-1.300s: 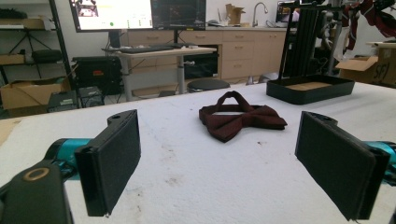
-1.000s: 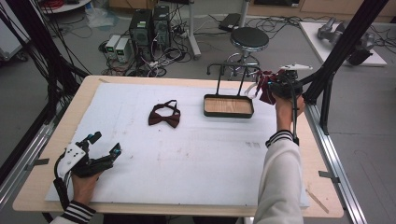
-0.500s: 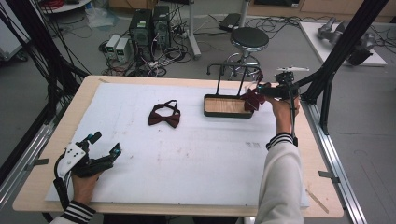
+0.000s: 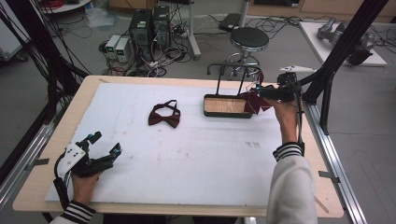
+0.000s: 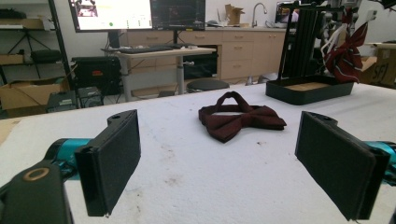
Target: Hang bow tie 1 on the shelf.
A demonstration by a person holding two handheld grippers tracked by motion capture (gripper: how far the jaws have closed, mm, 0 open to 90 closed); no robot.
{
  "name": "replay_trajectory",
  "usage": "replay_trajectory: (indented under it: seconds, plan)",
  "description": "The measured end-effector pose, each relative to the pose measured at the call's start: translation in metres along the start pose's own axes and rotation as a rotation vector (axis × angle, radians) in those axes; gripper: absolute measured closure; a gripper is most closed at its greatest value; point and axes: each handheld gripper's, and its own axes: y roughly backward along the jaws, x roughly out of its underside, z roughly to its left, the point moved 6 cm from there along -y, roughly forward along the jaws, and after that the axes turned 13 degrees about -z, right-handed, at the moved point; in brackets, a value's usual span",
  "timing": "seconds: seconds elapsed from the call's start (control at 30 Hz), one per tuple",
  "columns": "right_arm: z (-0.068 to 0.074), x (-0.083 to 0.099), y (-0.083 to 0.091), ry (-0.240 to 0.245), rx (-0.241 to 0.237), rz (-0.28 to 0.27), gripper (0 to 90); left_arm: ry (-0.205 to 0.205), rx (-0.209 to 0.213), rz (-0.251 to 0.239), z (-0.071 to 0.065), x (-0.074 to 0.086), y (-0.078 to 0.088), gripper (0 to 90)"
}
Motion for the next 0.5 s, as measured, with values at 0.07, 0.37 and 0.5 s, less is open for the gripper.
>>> replay_trajectory:
  seconds: [0.07,0.37,0.5]
  plan:
    - [0.005,-0.003,0.017,0.019,-0.010,-0.090,9.4,0.002,0.000,-0.002,0.000,0.000,0.000,14.6]
    - [0.017,0.030,0.085,-0.034,-0.044,-0.206,9.4,0.009,0.000,0.003,0.001,0.000,0.000,14.6]
    - [0.025,0.046,0.103,-0.014,-0.047,-0.255,9.4,0.014,-0.001,0.006,0.001,0.000,0.000,14.6]
